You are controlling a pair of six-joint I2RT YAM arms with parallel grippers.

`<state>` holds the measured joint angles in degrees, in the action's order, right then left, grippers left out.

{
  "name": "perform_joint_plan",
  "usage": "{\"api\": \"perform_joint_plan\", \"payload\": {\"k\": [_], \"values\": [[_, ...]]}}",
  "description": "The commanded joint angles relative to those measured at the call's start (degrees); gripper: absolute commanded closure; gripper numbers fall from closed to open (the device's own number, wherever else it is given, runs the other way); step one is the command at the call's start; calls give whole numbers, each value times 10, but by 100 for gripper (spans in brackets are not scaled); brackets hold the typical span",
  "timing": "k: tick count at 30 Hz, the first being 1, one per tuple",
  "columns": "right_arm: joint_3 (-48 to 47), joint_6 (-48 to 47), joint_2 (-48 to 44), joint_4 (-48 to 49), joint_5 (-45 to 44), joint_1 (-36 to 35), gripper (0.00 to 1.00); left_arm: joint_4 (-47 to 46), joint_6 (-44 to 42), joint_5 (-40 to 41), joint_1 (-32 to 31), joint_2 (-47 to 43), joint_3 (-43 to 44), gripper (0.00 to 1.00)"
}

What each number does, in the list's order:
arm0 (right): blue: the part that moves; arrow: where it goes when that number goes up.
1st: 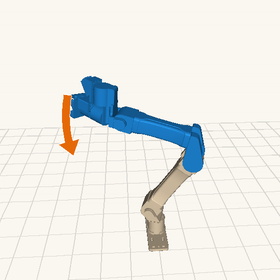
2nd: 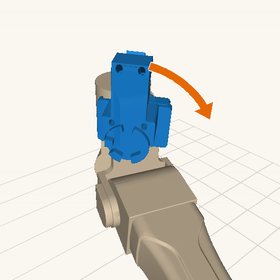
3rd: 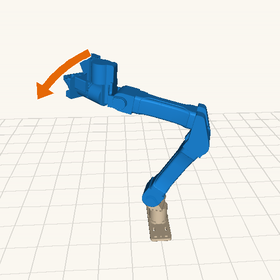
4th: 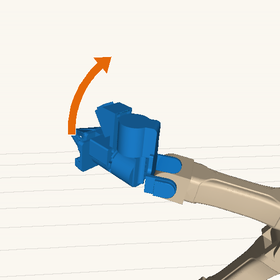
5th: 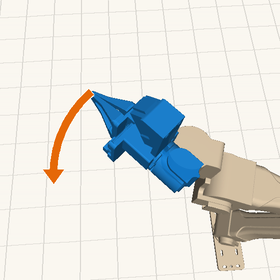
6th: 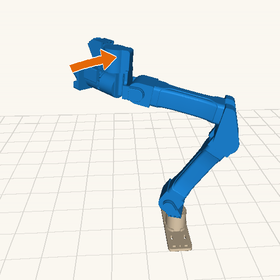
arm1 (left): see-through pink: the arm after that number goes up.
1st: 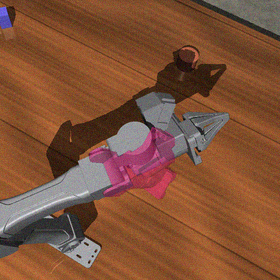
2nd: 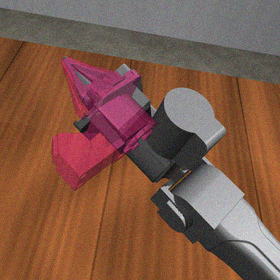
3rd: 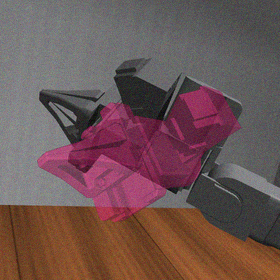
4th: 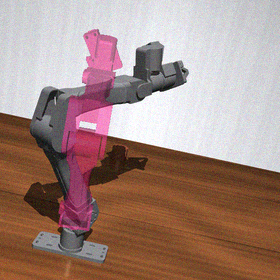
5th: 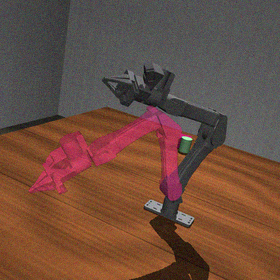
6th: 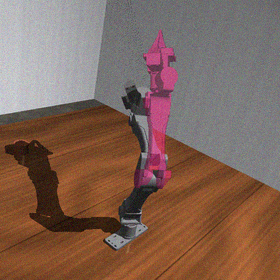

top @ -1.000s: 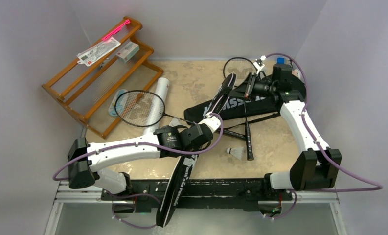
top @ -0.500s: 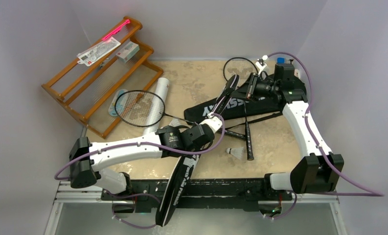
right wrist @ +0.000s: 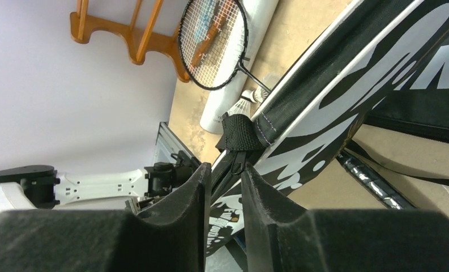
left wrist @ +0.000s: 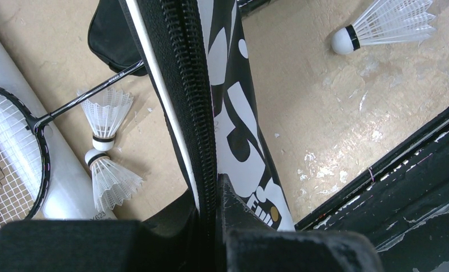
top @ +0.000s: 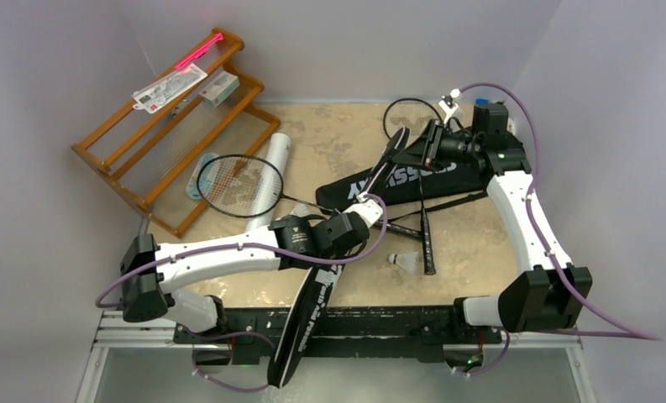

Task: Pack up the badminton gear
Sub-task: Zip the racket bag at the center of the board.

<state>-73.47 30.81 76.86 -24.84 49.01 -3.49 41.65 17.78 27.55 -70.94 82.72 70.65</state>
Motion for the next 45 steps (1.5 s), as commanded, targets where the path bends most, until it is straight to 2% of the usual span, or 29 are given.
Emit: {"api": "perform_joint_plan", "payload": {"k": [1, 4, 8, 17, 19, 28, 35, 45], "values": [[-29, -5, 1, -6, 12, -4, 70, -2, -15, 18, 3, 4, 21, 100], [-29, -6, 2, -14, 10, -3, 64, -1, -15, 18, 3, 3, 21, 100], [-23, -8, 6, -15, 2, -4, 66, -2, -14, 18, 3, 1, 20, 100], [-12, -9, 3, -9, -3, -4, 86, 0, -13, 21, 3, -2, 17, 100], [-13, -8, 5, -9, -2, -4, 100, 0, -12, 21, 3, -3, 16, 100], [24, 3, -8, 17, 26, -15, 100, -10, -11, 21, 3, -2, 15, 100], [58, 25, -24, 38, 10, -91, 100, -13, -13, 23, 3, 11, 25, 100], [149, 74, -69, 92, 1, -155, 100, -17, -9, 28, 3, 15, 28, 100]]}}
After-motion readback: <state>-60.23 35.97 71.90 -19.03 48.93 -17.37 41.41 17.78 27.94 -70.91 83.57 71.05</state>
